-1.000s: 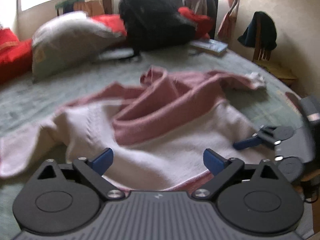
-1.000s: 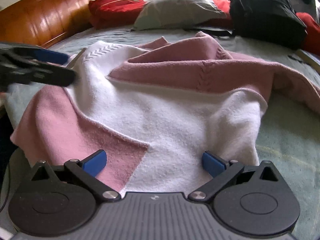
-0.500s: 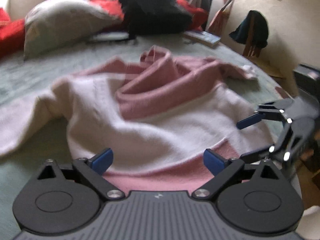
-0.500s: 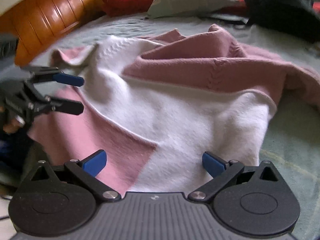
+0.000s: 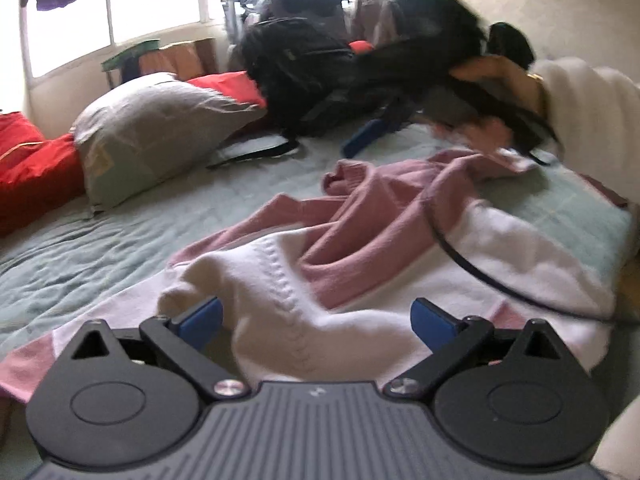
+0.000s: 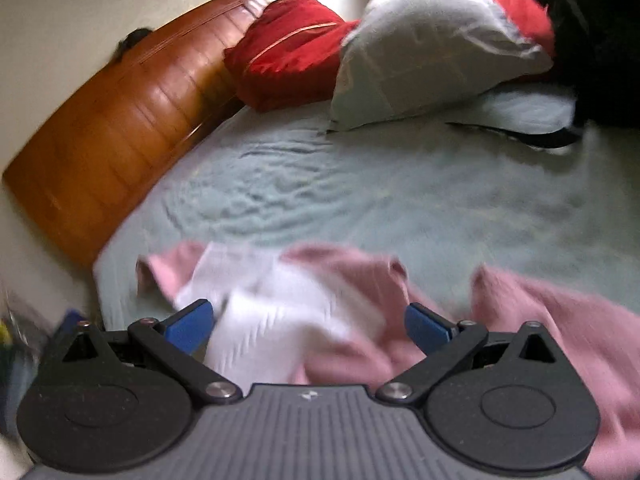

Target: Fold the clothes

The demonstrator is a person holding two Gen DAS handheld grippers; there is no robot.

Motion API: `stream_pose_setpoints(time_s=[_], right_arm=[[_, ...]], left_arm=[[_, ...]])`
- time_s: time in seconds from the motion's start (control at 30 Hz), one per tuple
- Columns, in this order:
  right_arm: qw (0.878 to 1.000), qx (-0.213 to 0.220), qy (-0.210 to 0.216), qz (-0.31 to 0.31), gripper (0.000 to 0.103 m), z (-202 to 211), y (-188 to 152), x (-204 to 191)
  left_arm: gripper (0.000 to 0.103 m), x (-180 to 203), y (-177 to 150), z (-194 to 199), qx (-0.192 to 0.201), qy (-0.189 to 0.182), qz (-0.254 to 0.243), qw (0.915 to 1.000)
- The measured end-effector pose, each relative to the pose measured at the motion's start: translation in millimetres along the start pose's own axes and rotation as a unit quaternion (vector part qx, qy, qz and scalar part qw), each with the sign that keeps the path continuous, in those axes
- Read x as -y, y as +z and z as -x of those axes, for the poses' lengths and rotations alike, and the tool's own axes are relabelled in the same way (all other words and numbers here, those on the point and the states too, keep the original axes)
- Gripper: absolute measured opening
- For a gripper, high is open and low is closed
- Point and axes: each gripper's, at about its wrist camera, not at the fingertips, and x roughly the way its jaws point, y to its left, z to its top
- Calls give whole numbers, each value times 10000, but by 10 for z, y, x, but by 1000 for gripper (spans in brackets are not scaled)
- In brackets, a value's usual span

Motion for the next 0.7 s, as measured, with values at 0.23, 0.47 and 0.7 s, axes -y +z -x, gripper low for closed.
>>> stream_pose_setpoints(time_s=[0.23, 0.47, 0.7], right_arm=[[9968, -316, 57, -728, 103, -944, 598, 396], [9760, -812, 1164, -1650, 103, -1203, 515, 580], [9796, -835, 1700, -676, 103, -1037, 524, -70]], left_arm=[[100, -144, -132, -129, -178, 104, 337, 9992], [100, -140, -252, -183, -298, 94, 427, 9986], [100, -141, -259, -261, -296, 134, 522, 9981]])
